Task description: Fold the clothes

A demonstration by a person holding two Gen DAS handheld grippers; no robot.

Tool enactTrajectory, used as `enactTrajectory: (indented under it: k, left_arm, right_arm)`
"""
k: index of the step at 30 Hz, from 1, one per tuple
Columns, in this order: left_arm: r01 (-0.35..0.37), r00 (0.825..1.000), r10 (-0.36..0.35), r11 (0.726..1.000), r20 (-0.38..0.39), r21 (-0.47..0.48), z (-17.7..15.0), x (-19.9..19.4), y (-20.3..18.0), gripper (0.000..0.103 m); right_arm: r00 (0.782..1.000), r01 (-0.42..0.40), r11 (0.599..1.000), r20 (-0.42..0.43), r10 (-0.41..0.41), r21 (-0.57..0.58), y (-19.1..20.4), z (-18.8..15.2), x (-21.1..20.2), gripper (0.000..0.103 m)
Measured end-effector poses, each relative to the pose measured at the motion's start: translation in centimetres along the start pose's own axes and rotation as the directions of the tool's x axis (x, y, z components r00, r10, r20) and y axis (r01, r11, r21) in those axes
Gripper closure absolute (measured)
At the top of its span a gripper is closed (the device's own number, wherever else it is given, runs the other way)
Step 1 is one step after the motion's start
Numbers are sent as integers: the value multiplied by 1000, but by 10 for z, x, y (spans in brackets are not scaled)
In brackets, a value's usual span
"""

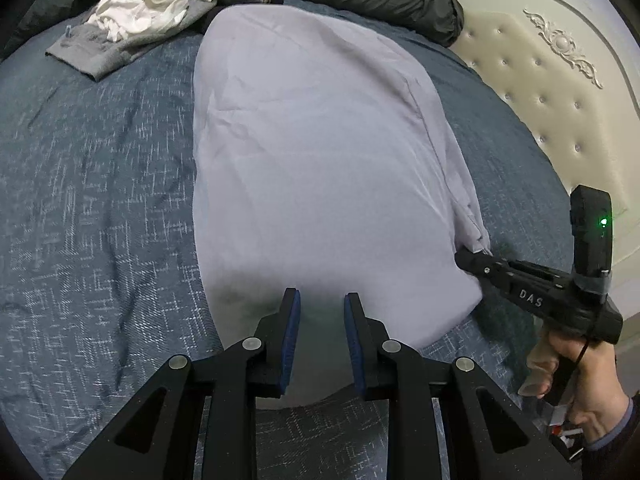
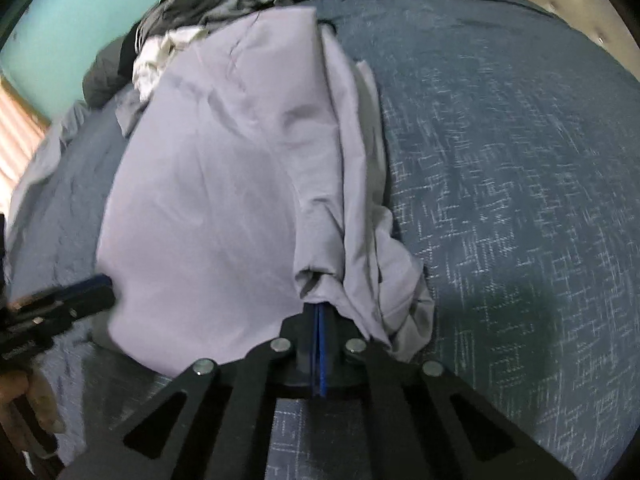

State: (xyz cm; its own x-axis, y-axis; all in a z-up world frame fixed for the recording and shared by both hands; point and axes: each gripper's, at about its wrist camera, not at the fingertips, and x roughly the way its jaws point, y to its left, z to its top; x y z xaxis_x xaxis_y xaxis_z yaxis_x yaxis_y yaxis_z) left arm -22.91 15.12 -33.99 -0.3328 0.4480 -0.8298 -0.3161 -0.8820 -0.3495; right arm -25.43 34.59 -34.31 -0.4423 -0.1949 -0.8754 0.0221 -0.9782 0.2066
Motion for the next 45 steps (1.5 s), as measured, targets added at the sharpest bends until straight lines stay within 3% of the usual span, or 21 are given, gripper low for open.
enactTrajectory:
  k: [2,9,14,19,23,28,32,39,42,45]
  left_arm:
    - [5,1000,-5,1000,-1,-7,0,-1,2,79]
    - [9,1000,-9,1000,11,-3,-2,-3,3,79]
    - [13,1000,-13,1000,1,6,-2,0,4,79]
    - [25,1000,-25,1000,-3,5,-2,0,5,79]
    - [27,1000,-27,999,13,18,4,-13,5,79]
    - [21,999,-20,999,43,-32,20,-24,22,79]
    - [8,1000,-7,999,24,-39,33,-11,29,79]
    - [25,999,-26,999,-22,-27,34,11,32,79]
    - [40,999,-41,999,-24,-21,44,3,32,79]
    - [34,999,-34,999,7,-9,63,-8,37,79]
  right_arm:
    - [1000,11,1000,-13,-11,-22,3,5,-4,103]
    - [994,-29,998,104,34,-53,6,19,-47,103]
    - [999,-6,1000,51,7,-26,0,25,-23,103]
    - [999,-32,999,8,32,17,-12,17,-1,103]
    - [997,-31,999,71,30,13,-9,21,-28,103]
    - [985,-53,998,162,56,-26,-2,41,-59,103]
    - [994,-28,997,106,36,-79,7,56,-41,103]
    - [1000,-11,1000,-9,10,-24,-10,56,17,103]
    - [1000,3,999,4,-3,-54,-5,62,8,103]
    - [997,-22,997,71,28,-76,-1,81,-15,103]
